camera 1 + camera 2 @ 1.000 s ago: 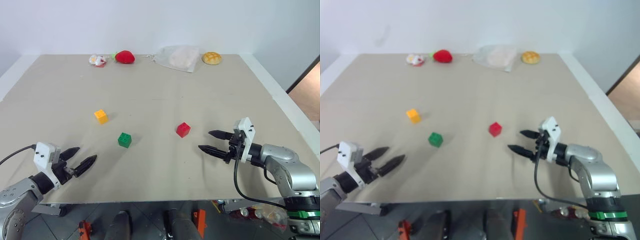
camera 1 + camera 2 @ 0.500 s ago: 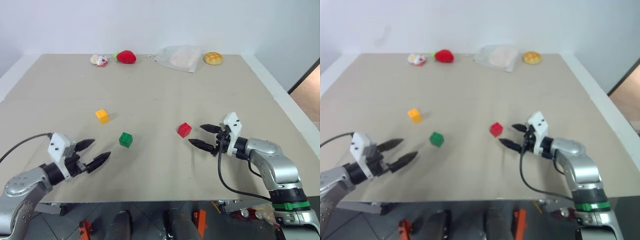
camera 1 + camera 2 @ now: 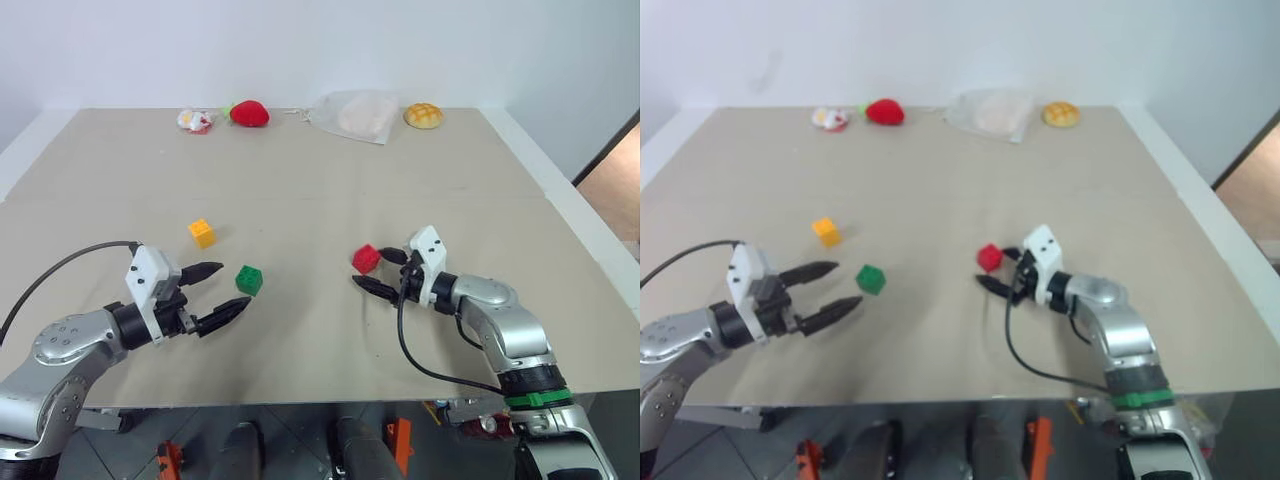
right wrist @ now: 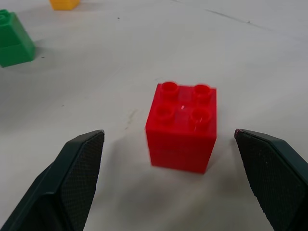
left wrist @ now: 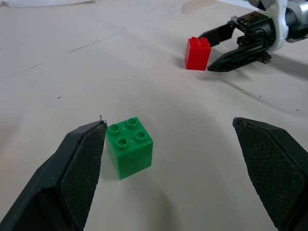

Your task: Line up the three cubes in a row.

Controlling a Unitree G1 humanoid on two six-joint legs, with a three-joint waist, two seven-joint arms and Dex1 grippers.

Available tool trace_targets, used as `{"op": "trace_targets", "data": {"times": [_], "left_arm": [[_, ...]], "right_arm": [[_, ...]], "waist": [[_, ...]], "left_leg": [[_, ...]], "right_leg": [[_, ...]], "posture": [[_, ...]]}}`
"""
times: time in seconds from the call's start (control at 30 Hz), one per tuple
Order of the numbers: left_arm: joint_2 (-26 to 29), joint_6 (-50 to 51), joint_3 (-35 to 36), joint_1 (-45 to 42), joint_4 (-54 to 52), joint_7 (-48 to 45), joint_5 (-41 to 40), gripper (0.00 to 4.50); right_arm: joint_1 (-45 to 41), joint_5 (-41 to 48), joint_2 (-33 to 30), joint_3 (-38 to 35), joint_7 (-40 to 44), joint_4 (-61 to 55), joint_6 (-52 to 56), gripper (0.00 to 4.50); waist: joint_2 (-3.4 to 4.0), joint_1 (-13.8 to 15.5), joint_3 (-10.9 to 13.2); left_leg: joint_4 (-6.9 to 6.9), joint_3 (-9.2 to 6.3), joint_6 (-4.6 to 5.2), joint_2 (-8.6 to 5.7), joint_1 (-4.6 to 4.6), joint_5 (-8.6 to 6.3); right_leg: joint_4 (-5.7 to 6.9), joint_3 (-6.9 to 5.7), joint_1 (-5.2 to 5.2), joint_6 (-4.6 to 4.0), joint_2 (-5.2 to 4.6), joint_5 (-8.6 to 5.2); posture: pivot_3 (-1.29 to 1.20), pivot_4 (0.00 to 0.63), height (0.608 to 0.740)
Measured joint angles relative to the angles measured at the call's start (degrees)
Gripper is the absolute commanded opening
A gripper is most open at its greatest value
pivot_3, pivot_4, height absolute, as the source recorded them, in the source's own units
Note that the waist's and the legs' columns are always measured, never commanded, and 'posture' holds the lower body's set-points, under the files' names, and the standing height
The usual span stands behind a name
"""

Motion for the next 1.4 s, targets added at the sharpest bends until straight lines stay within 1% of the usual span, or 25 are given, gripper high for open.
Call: {"op": "trace_targets", "data": {"times": [0.1, 0.2, 0.23, 0.27, 0.3, 0.43, 0.57, 0.67, 0.77, 0.8, 0.97, 1.03, 1.23, 1.33, 1.4], "left_arm": [[-0.8, 0.0, -0.2, 0.0, 0.0, 0.4, 0.0, 4.33], [-1.7, 0.0, -0.2, -0.1, 0.0, 1.2, -0.1, 4.38], [-2.2, 0.1, -0.1, -0.1, 0.0, 1.8, -0.4, 4.38], [-2.6, 0.2, 0.0, -0.1, 0.0, 2.5, -1.0, 4.38], [-3.2, 0.5, 0.3, -0.2, 0.0, 3.0, -1.6, 4.38], [-3.5, 1.3, 1.6, -0.4, 0.0, 4.2, -3.1, 4.38], [-3.5, 2.0, 2.2, -0.4, 0.0, 5.1, -4.5, 4.38], [-3.4, 2.3, 2.2, -0.4, 0.3, 5.2, -4.9, 4.38], [-3.4, 2.3, 2.2, -0.4, 1.3, 4.9, -5.1, 4.38], [-3.4, 2.3, 2.2, -0.6, 2.2, 4.4, -5.1, 4.38], [-3.2, 2.3, 2.1, -0.8, 3.7, 2.9, -5.0, 4.38], [-3.2, 2.3, 2.0, -1.0, 4.6, 2.8, -5.0, 4.38], [-3.3, 2.3, 1.9, -0.8, 4.5, 2.8, -4.9, 4.38], [-3.4, 2.3, 1.5, 0.2, 4.4, 2.9, -4.6, 4.38], [-3.5, 2.3, 1.4, 0.7, 4.3, 2.9, -4.5, 4.38]], "right_arm": [[-0.7, -1.1, 1.1, 0.7, -0.4, 2.1, -1.1, 4.50], [-2.0, -1.8, 1.8, 0.8, -1.1, 4.3, -1.9, 3.75], [-2.2, -1.8, 1.8, 0.8, -0.8, 4.5, -2.5, 3.31], [-2.2, -1.8, 1.8, 0.8, -0.1, 4.6, -3.2, 3.01], [-2.2, -1.7, 1.9, 0.8, 0.3, 4.6, -3.6, 2.58], [-2.3, -1.7, 1.8, 0.8, 1.9, 5.1, -5.0, 1.27], [-2.4, -1.6, 0.4, 1.5, 5.8, 5.6, -5.7, 1.26], [-2.8, -1.1, -2.6, 2.8, 12.0, 5.4, -6.2, 1.26], [-3.4, -0.1, -5.2, 4.6, 20.1, 5.5, -6.6, 1.26], [-4.3, 0.2, -6.2, 5.8, 24.0, 5.7, -6.8, 1.26], [-7.6, 0.8, -7.8, 8.6, 35.1, 7.1, -9.8, 1.26], [-9.8, -0.2, -7.6, 10.4, 38.3, 10.8, -12.9, 1.26], [-15.1, -3.6, -3.9, 11.6, 39.8, 22.7, -21.1, 1.26], [-18.5, -5.2, -1.1, 11.5, 37.0, 29.4, -24.9, 1.26], [-20.3, -6.1, -0.4, 11.2, 34.8, 32.6, -26.5, 1.26]], "waist": [[0.00, 0.0, 0.0], [0.00, 0.0, 0.0], [0.00, 0.0, 0.0], [0.00, 0.0, 0.0], [0.00, 0.0, 0.0], [0.00, 0.0, 0.0], [0.00, 0.0, 0.0], [0.00, 0.0, 0.0], [0.00, 0.0, 0.0], [0.00, 0.0, 0.0], [0.00, -0.1, 0.0], [0.00, -0.1, 0.0], [-0.01, -0.4, 0.0], [-0.02, -0.7, 0.0], [-0.01, -0.7, 0.0]], "left_leg": [[0.00, 0.00, 0.00, 0.00, 0.00, 0.00], [0.00, 0.01, 0.00, -0.01, 0.00, 0.00], [0.00, 0.01, 0.00, -0.01, 0.00, 0.00], [0.00, 0.00, 0.00, -0.01, 0.00, 0.00], [0.00, 0.01, 0.00, -0.01, 0.00, 0.00], [0.00, 0.01, 0.00, -0.01, 0.00, 0.00], [0.00, 0.01, 0.01, -0.01, 0.01, 0.00], [0.00, 0.01, 0.01, -0.02, 0.02, 0.00], [0.01, 0.00, 0.01, -0.02, 0.04, 0.01], [0.01, 0.01, 0.01, -0.02, 0.05, 0.01], [0.02, 0.00, 0.01, -0.01, 0.07, 0.01], [0.03, 0.01, 0.01, -0.02, 0.07, 0.01], [0.04, 0.01, 0.00, 0.02, 0.11, 0.02], [0.04, 0.01, -0.01, 0.02, 0.30, 0.06], [0.04, 0.00, 0.04, 0.02, 0.32, 0.13]], "right_leg": [[0.00, 0.01, 0.00, 0.01, 0.00, 0.00], [0.00, 0.03, 0.00, 0.04, 0.00, 0.03], [0.00, 0.03, 0.01, 0.05, 0.00, 0.03], [0.00, 0.03, 0.01, 0.05, 0.00, 0.03], [0.00, 0.03, 0.01, 0.05, 0.00, 0.03], [0.00, 0.04, 0.02, 0.07, 0.00, 0.04], [0.00, 0.04, 0.03, 0.07, 0.00, 0.05], [0.00, 0.05, 0.04, 0.07, 0.00, 0.04], [0.00, 0.05, 0.04, 0.07, 0.01, 0.04], [0.01, 0.05, 0.04, 0.07, 0.01, 0.05], [0.01, 0.04, 0.05, 0.07, 0.02, 0.06], [0.01, 0.05, 0.06, 0.08, 0.02, 0.06], [0.01, 0.06, 0.06, 0.04, 0.06, 0.12], [0.04, 0.11, 0.10, -0.06, 0.13, 0.29], [0.04, 0.12, 0.11, -0.10, 0.13, 0.35]], "posture": [[0.00, 0.150, 0.740], [0.00, 0.150, 0.740], [0.00, 0.150, 0.740], [0.00, 0.150, 0.740], [0.00, 0.150, 0.740], [0.00, 0.150, 0.740], [0.00, 0.150, 0.740], [0.00, 0.150, 0.740], [0.00, 0.150, 0.740], [0.00, 0.150, 0.740], [0.00, 0.150, 0.740], [0.00, 0.150, 0.740], [0.00, 0.150, 0.740], [0.00, 0.150, 0.740], [0.00, 0.150, 0.740]]}}
